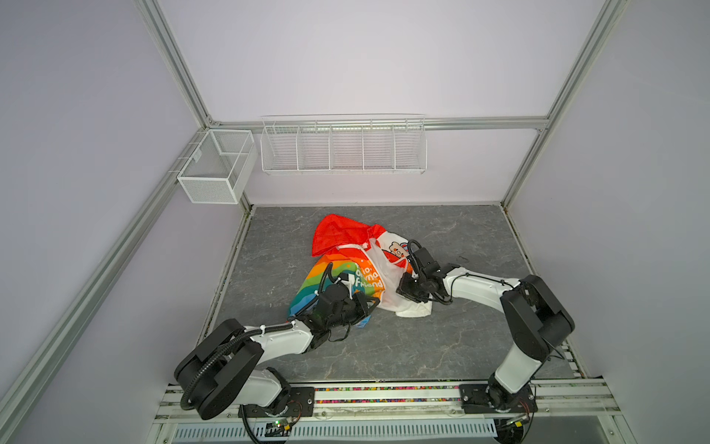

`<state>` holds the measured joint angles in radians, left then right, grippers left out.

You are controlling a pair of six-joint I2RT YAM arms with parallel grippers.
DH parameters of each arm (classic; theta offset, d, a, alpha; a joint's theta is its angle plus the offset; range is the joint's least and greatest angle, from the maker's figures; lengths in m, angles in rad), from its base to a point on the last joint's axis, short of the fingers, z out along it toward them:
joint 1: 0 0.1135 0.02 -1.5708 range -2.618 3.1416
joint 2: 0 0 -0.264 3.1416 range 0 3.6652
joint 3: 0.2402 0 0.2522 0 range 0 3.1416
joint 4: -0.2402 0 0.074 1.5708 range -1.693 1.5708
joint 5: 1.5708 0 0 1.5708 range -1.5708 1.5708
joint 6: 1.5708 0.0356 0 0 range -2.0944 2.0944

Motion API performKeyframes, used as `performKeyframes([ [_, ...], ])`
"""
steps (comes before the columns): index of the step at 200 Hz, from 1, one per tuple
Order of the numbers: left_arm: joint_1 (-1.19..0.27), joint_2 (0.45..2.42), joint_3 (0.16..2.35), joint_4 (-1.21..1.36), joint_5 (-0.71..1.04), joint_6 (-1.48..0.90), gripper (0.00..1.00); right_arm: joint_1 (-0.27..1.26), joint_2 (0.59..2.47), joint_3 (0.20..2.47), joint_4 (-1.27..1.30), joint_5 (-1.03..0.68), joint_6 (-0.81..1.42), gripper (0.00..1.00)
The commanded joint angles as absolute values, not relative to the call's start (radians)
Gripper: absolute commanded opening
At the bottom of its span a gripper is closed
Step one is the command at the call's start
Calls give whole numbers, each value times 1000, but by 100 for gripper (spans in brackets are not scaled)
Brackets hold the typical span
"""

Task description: Zip up the jacket

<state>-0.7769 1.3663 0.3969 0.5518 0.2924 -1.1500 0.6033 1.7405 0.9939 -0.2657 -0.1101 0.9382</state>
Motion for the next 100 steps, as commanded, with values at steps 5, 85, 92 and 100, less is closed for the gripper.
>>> performKeyframes([
  [5, -773, 1335, 407, 536, 280, -1158, 0, 595, 1760, 1001, -226, -71, 948, 33],
  [85, -773, 1292, 399, 499, 247, -1151, 0, 591, 1632, 966, -207, -91, 905, 10],
  [92, -772, 1292, 399, 496, 244, -1150, 0, 590, 1619, 964, -206, -101, 898, 8],
  [100, -771, 1292, 402, 490, 240, -1149, 0, 591, 1603, 959, -203, -118, 889, 7],
])
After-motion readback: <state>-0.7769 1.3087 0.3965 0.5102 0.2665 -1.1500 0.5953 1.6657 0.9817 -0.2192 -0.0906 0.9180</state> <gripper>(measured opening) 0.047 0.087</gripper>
